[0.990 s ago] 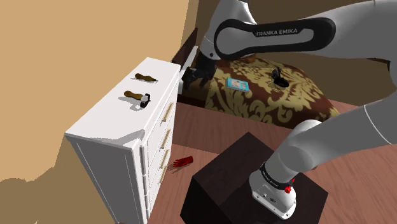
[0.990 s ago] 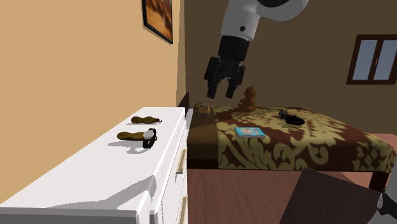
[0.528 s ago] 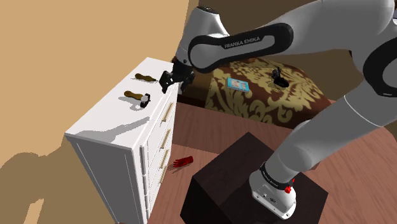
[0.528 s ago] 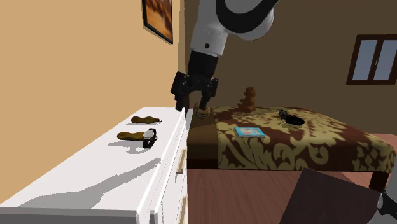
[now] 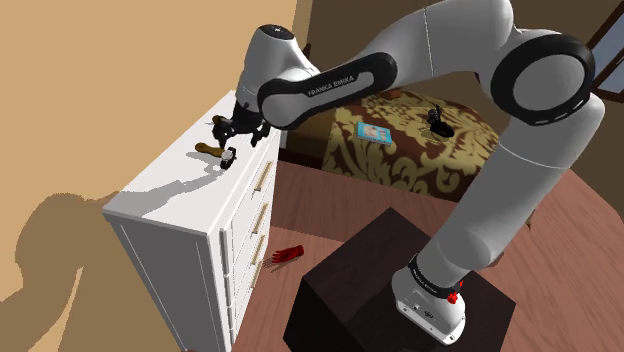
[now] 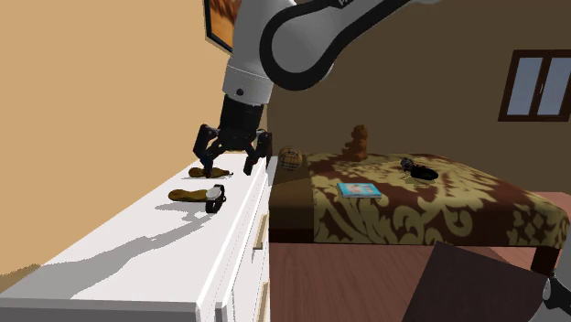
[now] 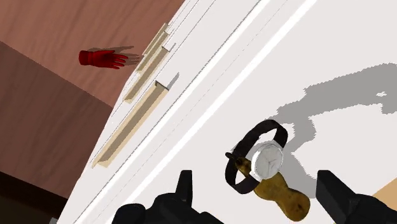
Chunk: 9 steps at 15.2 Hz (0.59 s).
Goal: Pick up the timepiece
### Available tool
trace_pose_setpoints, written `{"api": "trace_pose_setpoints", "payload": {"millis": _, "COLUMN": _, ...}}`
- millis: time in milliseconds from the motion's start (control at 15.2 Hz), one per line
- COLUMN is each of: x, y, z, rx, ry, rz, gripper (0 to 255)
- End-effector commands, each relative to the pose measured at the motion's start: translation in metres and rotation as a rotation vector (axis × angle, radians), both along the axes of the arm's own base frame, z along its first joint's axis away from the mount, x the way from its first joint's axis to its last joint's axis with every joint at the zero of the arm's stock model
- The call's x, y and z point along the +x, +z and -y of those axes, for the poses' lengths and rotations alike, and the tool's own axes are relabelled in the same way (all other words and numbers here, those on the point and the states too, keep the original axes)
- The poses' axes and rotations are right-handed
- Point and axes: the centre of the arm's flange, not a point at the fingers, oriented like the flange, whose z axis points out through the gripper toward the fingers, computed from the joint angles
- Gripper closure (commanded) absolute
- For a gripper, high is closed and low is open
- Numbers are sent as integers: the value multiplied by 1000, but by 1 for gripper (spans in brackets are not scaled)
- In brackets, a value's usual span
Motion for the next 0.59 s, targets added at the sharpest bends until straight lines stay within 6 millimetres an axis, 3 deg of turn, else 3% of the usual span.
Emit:
{"api": "trace_pose_setpoints", "payload": {"millis": 0, "x": 17, "y": -12, "z": -12, "rx": 1, "ry": -21, "rz": 14, "gripper": 0}}
{"api": "trace_pose_setpoints", "payload": {"millis": 66, "x": 26, "y": -17, "z": -19, "rx": 2, "ry": -30, "rz": 20, "gripper": 0}}
{"api": "trace_pose_setpoints", "payload": {"millis": 528, "x": 26, "y": -54, "z": -19, "rx": 2, "ry": -30, "rz": 20, "gripper": 0}}
